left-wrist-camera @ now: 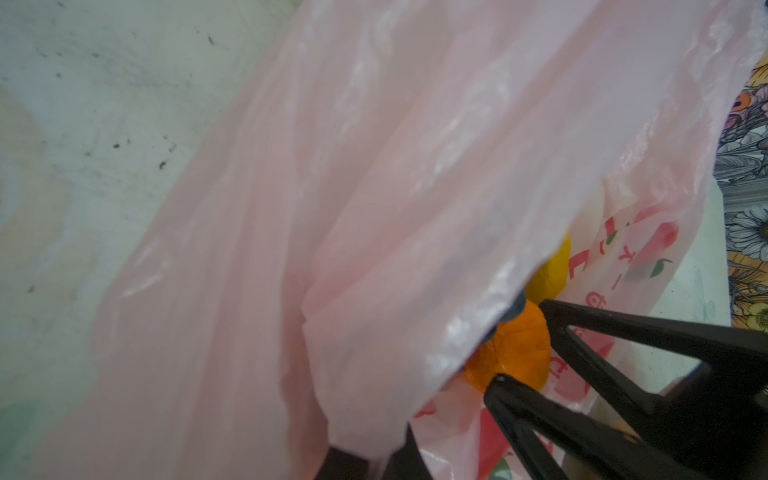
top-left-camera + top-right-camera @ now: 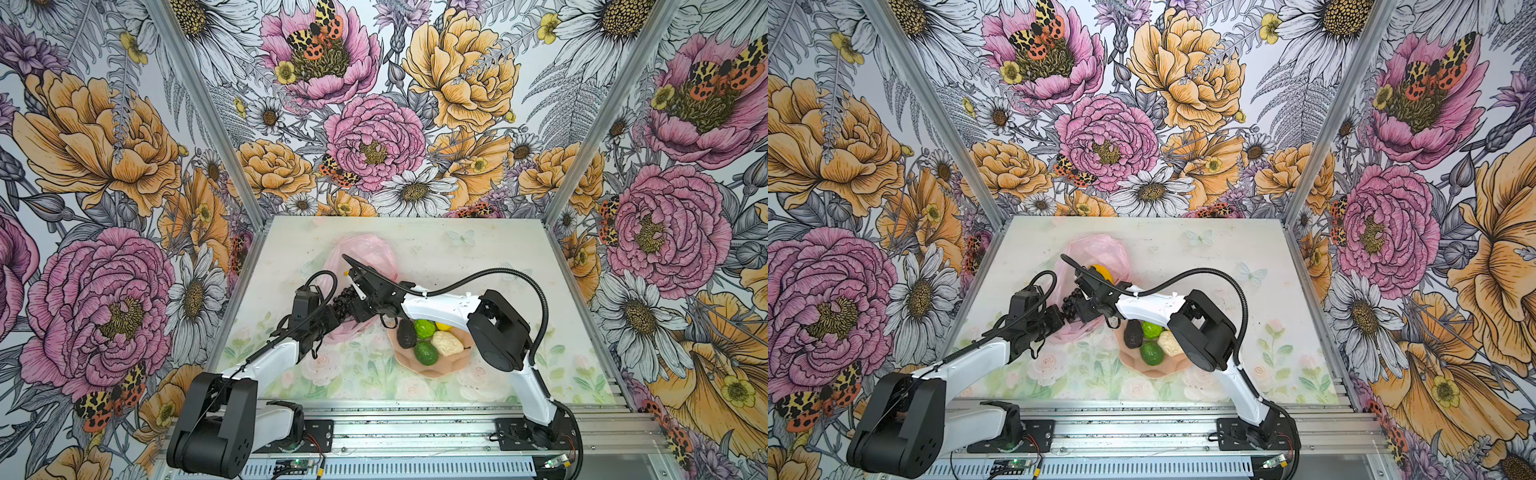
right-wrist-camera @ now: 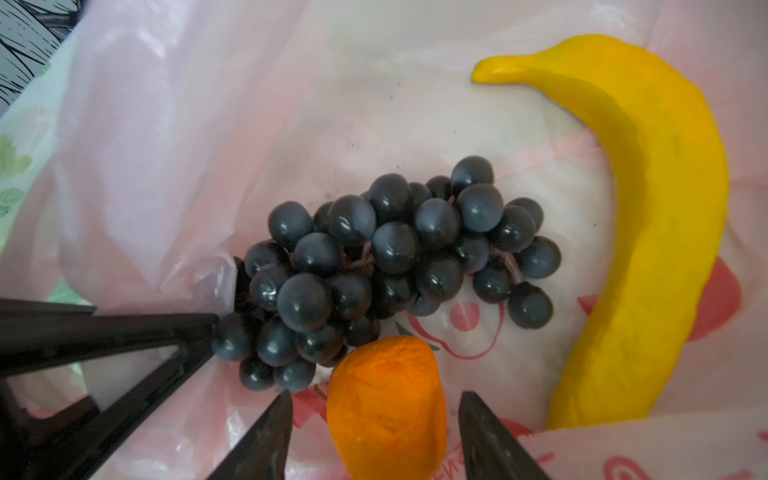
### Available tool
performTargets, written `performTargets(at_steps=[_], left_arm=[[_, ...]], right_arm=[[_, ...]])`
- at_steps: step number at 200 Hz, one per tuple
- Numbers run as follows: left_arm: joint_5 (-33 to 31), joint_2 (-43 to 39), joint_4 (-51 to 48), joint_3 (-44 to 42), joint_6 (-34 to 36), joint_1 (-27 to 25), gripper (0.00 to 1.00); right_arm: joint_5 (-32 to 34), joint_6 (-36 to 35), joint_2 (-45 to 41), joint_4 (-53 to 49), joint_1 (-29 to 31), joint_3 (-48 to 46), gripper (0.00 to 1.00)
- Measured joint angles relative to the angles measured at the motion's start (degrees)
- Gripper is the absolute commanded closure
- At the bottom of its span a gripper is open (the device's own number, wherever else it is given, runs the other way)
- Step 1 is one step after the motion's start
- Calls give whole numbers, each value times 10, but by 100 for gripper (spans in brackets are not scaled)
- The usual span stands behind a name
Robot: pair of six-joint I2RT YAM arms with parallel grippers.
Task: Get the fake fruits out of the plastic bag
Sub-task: 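Close the right gripper on the orange fruit and lift it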
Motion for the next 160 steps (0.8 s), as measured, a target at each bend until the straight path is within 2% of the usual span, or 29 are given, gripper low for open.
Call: performTargets(at_steps=[44, 87, 132, 160], left_arm=[[0, 0, 0, 0, 2, 0, 92], [0, 0, 0, 0, 2, 0, 92], [0, 0, 0, 0, 2, 0, 92], [0, 0, 0, 0, 2, 0, 92]], right_arm=[[0, 5, 9, 0, -4, 3, 57], [0, 10, 10, 0, -8, 8, 66], [-4, 22, 8, 3, -16, 6, 68], [-34, 52, -26, 34, -33, -35, 68]])
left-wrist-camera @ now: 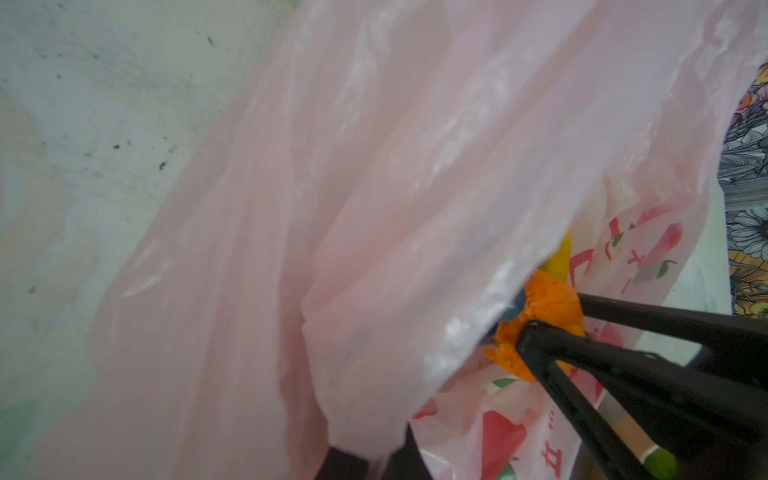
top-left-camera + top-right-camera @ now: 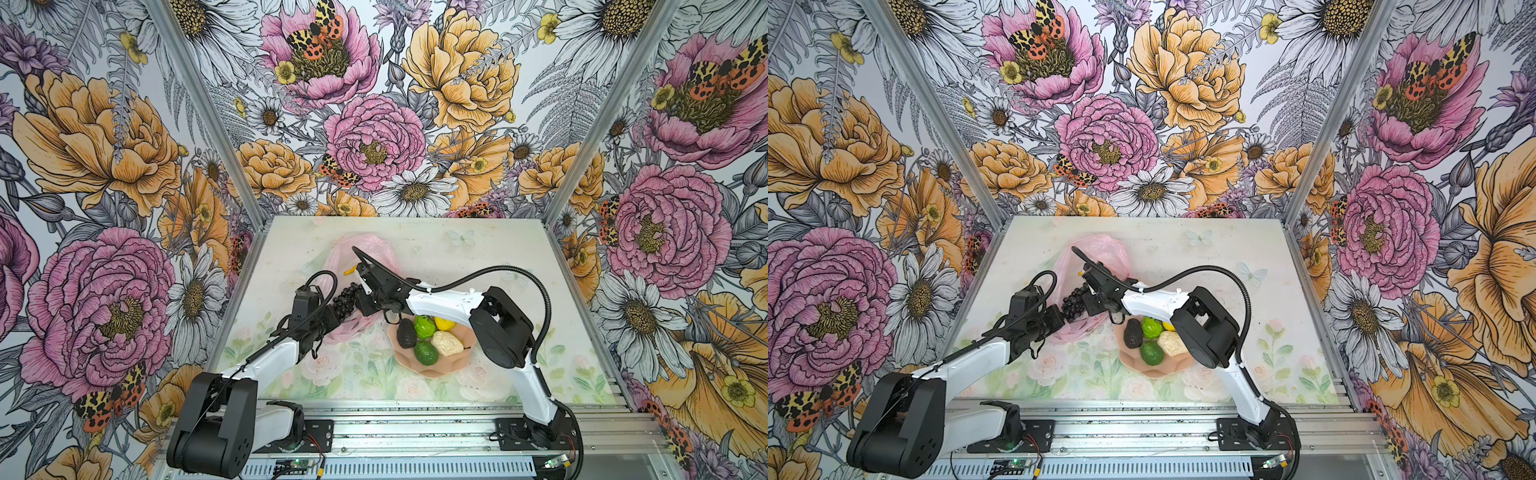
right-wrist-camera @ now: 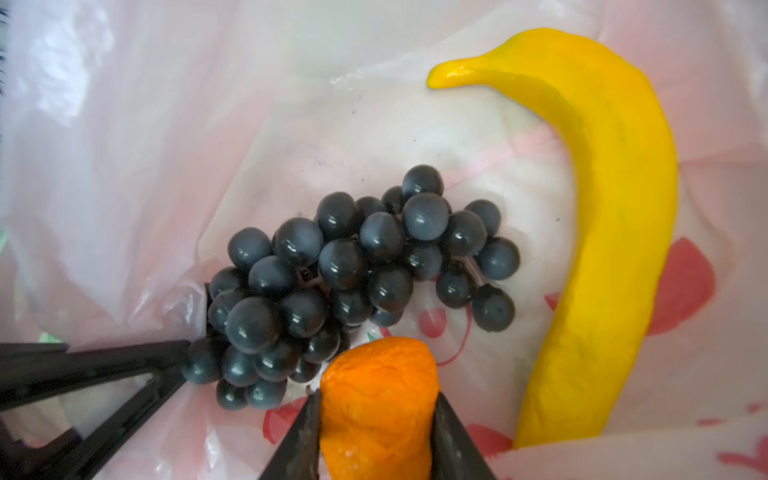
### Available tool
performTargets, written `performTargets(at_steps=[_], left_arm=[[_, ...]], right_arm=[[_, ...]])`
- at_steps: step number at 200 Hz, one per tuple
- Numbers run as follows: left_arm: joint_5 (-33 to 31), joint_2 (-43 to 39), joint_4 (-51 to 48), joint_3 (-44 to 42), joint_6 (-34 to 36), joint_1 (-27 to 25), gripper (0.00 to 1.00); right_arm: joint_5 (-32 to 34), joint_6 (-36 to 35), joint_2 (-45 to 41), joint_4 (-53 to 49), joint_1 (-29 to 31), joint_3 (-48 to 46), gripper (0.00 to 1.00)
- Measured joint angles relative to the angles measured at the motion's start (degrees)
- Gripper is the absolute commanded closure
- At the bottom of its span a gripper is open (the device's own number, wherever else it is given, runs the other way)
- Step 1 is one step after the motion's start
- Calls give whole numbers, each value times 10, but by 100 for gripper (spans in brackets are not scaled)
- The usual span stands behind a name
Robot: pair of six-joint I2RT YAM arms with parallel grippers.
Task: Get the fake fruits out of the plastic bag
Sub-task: 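Close the right gripper on the orange fruit and lift it, then carry the orange fruit with the right gripper over the pink bowl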
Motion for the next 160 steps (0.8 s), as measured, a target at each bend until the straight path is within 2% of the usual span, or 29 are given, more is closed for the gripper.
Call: performTargets(at_steps=[54, 95, 160], left_arm=[[-1, 17, -21, 20, 6, 0, 93], [-1, 22, -15, 20, 17, 0, 94], [-1, 28, -4, 20, 26, -4, 94]], right_arm=[[-35, 63, -123, 83, -28, -93, 69], [-45, 126, -248, 157, -63, -231, 69], [-8, 221, -450, 181, -78, -454, 73]])
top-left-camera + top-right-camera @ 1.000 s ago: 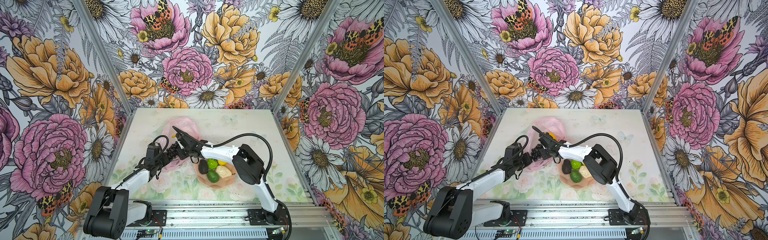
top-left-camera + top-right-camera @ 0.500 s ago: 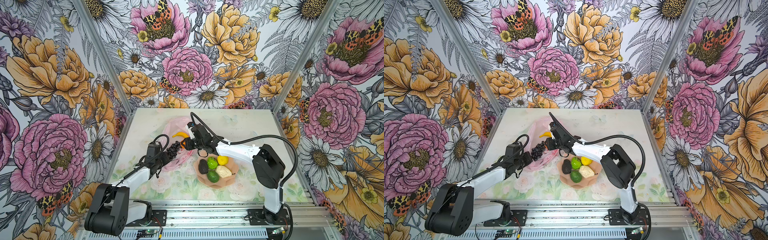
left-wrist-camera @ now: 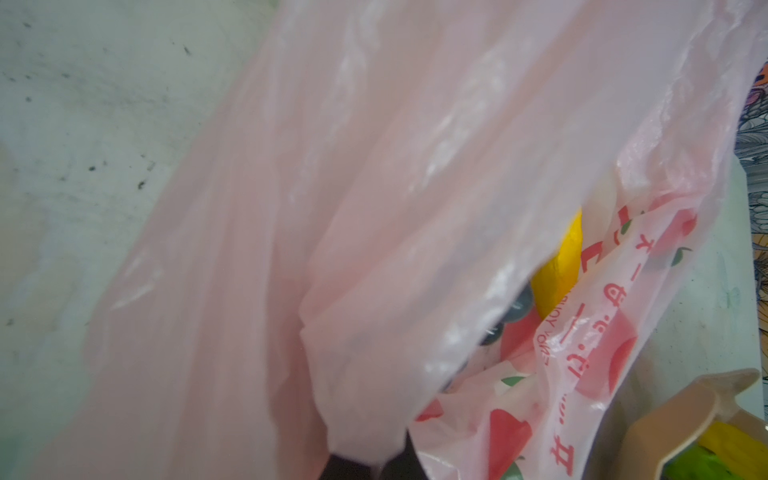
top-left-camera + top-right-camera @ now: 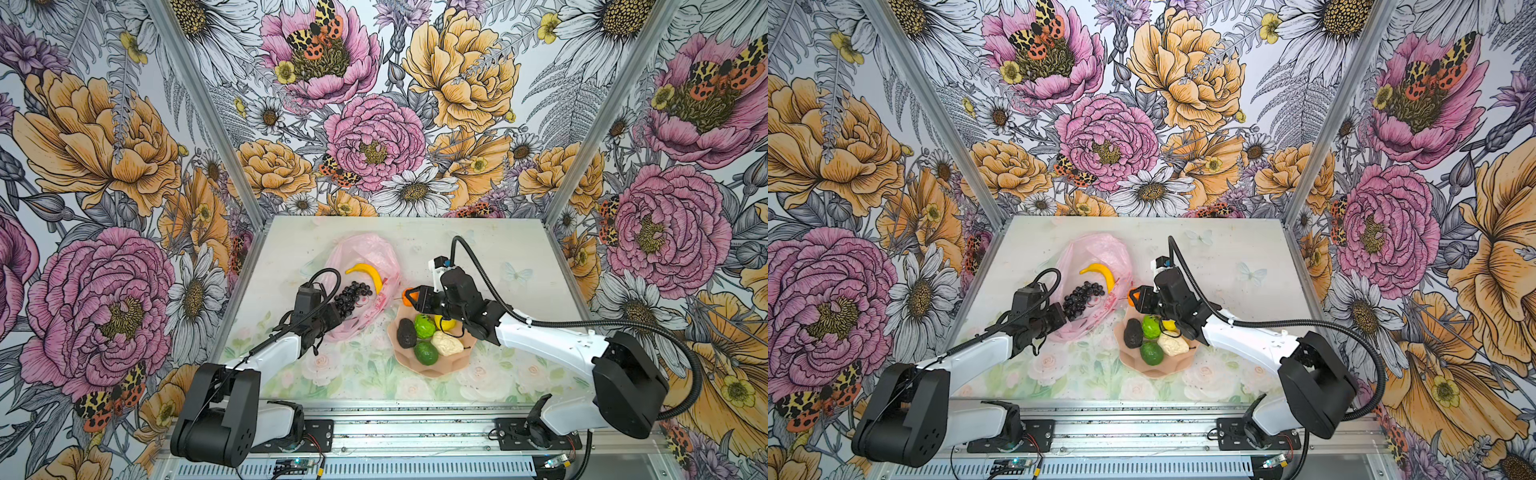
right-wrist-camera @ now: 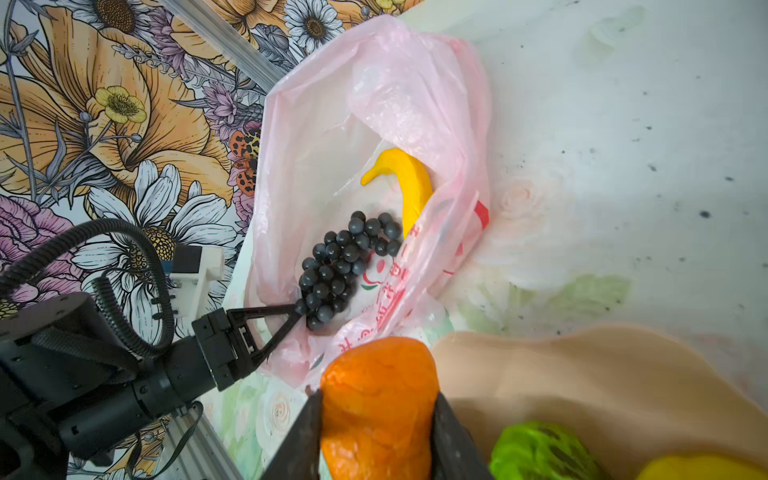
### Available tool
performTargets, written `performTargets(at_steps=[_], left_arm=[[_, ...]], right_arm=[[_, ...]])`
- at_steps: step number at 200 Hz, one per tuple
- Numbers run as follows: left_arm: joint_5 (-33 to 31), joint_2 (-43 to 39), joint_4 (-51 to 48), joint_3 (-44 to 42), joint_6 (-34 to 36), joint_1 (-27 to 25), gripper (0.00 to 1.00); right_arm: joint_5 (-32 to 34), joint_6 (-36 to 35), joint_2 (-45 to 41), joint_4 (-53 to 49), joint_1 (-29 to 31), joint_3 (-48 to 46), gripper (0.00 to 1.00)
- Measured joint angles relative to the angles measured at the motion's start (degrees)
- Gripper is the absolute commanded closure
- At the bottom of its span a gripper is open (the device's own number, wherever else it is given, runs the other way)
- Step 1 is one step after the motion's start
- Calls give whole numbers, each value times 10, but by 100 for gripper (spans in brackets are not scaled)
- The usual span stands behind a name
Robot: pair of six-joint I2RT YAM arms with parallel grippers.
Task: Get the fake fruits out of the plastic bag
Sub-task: 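Carry the orange fruit with the right gripper over the pink bowl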
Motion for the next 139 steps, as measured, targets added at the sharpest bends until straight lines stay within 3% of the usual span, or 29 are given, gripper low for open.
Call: performTargets(at_steps=[55, 139], left_arm=[[0, 12, 7, 0, 1, -5, 94], [0, 15, 9, 0, 2, -10, 94]], right_arm=[[50, 70, -111, -7, 35, -107, 74], [121, 149, -150, 3, 104, -169, 75]])
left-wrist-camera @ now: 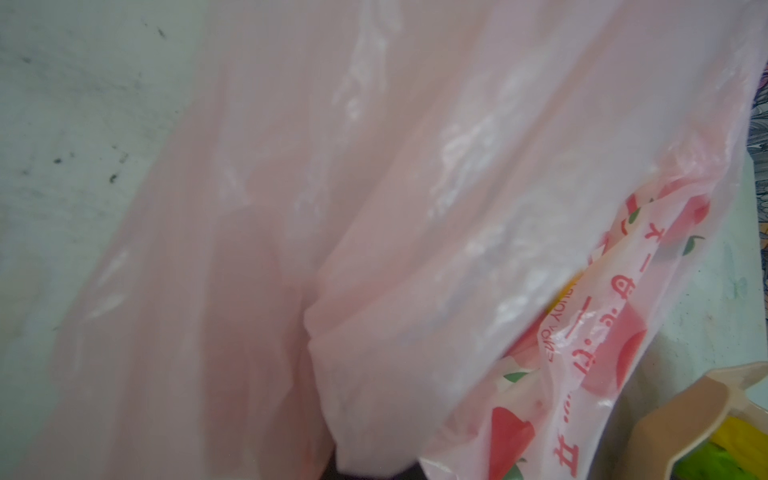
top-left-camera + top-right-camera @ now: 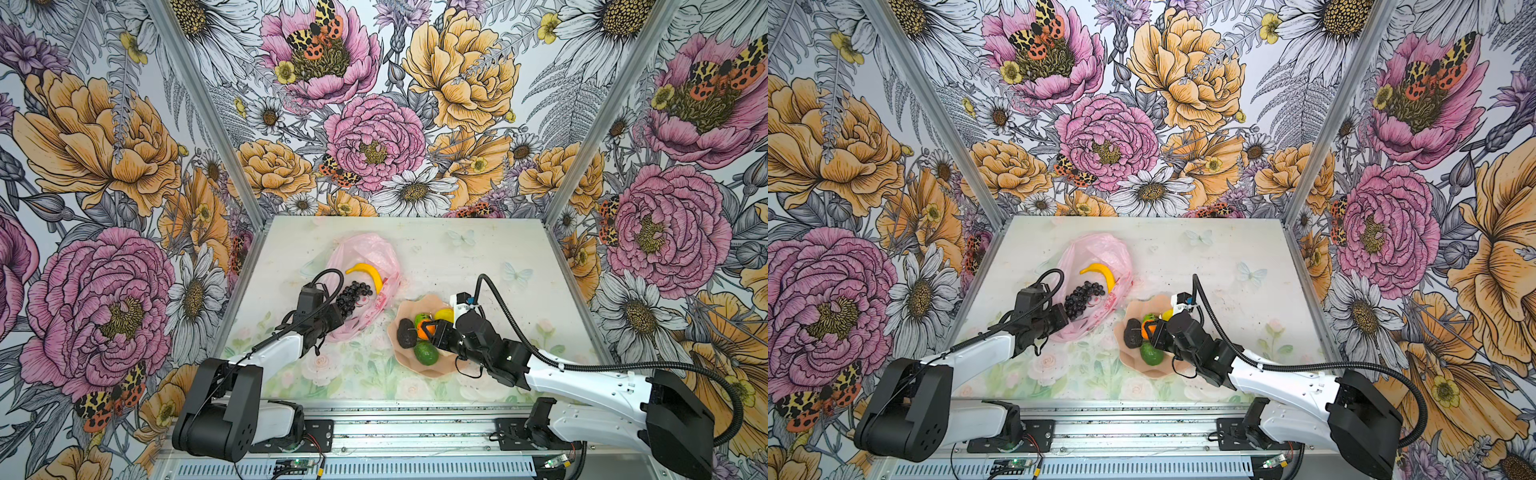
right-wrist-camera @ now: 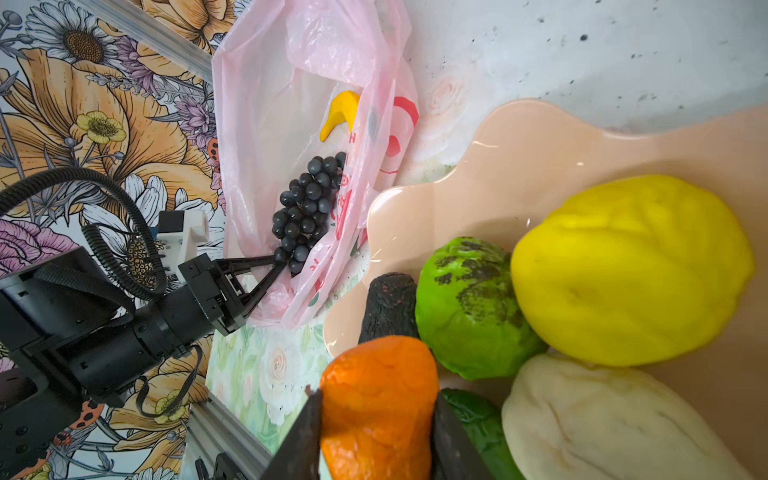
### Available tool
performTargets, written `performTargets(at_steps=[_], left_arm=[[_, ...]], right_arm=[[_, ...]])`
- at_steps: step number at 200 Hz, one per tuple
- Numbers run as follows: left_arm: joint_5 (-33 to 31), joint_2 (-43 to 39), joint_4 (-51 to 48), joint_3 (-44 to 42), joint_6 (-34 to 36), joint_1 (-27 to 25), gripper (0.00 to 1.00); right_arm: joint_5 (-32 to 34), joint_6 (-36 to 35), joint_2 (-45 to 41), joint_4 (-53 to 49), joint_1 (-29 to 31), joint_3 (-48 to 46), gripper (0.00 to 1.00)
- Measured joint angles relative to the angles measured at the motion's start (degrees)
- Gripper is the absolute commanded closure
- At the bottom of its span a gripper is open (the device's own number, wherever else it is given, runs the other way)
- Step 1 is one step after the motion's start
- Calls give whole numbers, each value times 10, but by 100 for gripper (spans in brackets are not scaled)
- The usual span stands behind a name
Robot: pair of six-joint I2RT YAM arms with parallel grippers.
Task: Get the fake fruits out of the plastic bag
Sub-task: 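Carry the orange fruit with the right gripper over the pink bowl, then lower the orange fruit into the bowl and open the right gripper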
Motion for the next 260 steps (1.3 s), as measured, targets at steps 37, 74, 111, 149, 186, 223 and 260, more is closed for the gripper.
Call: performTargets(at_steps=[37, 74, 111, 149, 186, 223, 260], left_arm=[[0, 0, 0, 0, 0, 0, 94], [0, 0, 0, 0, 0, 0, 95], [0, 0, 0, 0, 0, 0, 95], [0, 0, 0, 0, 0, 0, 95], [0, 0, 0, 0, 0, -1, 95], [0, 0, 0, 0, 0, -1, 94], [0, 0, 0, 0, 0, -1, 95]], right_arm=[[15, 24, 10, 24, 12, -8, 75], [19, 40, 33, 47, 19, -11, 75], [23, 49, 45, 58, 23, -17, 75], [23, 59, 58, 60, 25, -18, 75], [23, 62, 61, 62, 26, -18, 69], [34, 66, 60, 59, 31, -18, 65], [45, 68, 48, 42, 36, -18, 59]])
